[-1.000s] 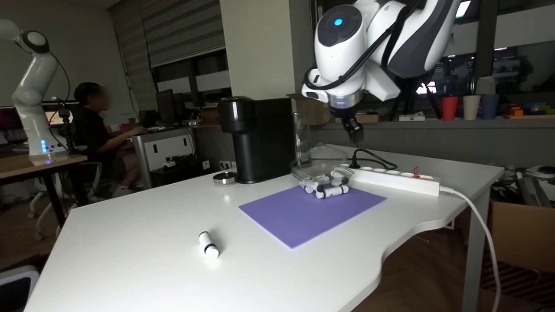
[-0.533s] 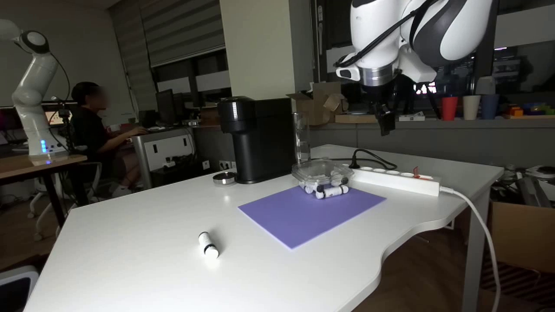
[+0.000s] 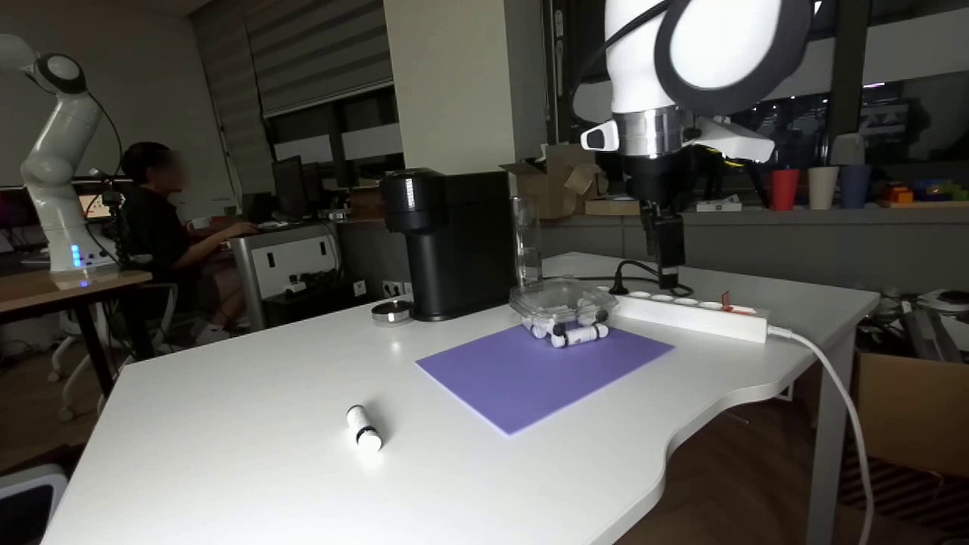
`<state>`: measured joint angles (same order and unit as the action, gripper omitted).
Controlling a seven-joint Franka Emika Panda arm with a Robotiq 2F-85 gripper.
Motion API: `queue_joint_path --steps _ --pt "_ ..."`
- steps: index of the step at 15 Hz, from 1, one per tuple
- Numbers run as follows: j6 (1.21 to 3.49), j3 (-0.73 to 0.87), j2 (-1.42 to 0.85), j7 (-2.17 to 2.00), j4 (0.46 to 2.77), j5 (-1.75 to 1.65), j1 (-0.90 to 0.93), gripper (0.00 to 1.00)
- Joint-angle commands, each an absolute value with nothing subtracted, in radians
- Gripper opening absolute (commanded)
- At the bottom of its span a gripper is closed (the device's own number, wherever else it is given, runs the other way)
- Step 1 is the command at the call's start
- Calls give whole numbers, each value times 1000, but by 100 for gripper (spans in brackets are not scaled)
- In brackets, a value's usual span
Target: Close the load of the colourless bowl
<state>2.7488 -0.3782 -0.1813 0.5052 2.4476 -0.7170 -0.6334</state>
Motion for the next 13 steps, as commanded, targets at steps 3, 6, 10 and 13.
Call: queue_joint_path --steps 3,6,10,13 --pt "2523 -796 -177 651 2338 -238 -970 100" --pt "2392 -940 -136 726 2252 44 -1106 100" --pt "2379 -798 -96 795 2229 248 -976 100" --pt "2354 -813 -72 813 2207 327 -1001 100"
